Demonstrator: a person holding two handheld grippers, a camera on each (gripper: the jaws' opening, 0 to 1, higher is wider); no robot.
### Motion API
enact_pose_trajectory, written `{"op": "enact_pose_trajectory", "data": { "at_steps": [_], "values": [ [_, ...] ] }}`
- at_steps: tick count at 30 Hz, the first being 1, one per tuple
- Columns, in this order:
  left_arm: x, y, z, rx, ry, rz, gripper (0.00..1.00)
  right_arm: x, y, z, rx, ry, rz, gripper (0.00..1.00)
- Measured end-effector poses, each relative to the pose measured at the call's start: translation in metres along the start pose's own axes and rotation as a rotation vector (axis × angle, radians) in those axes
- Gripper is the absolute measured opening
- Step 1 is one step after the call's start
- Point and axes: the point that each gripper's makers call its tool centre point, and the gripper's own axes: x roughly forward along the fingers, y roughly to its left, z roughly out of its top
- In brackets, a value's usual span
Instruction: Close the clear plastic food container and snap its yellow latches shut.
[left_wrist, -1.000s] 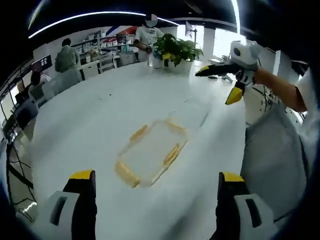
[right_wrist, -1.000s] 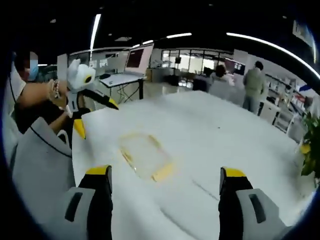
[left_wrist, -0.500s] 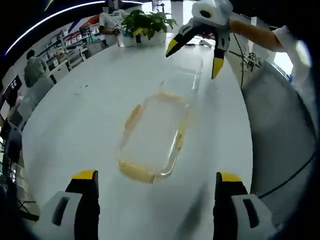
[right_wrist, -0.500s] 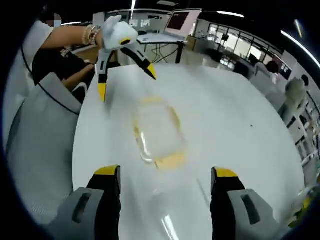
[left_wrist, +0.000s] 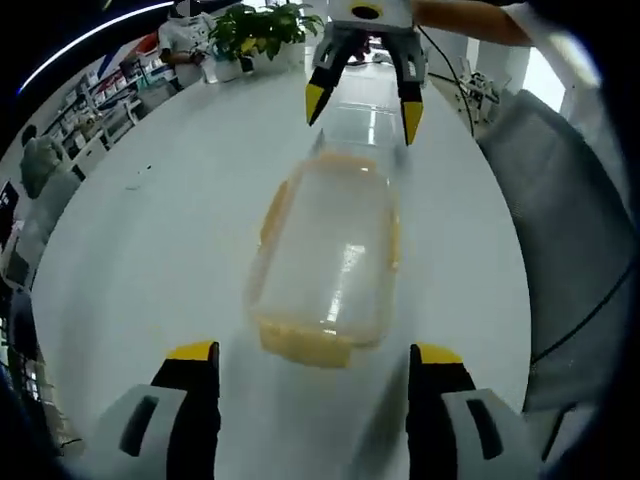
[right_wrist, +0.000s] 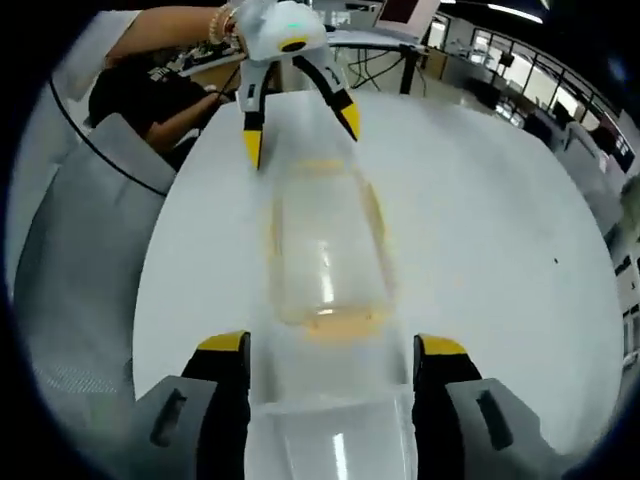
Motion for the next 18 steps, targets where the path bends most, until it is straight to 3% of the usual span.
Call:
{"op": "enact_pose_trajectory", "data": {
  "at_steps": [4, 14, 18],
  "values": [
    [0.007, 0.007, -0.006, 0.051, 0.054, -0.005, 0.72, 0.007, -0.005, -0.004, -0.029, 0.038, 0.013, 0.59],
    [0.010, 0.011, -0.002, 0.147, 0.071, -0.039, 0.55, 0.021, -0.005, -0.005, -0.049, 0.066, 0.049, 0.55],
    [0.011, 0.012, 0.000, 0.150, 0.070, -0.045, 0.54, 0.026, -0.004, -0.007, -0.055, 0.086, 0.063, 0.54]
  ]
}}
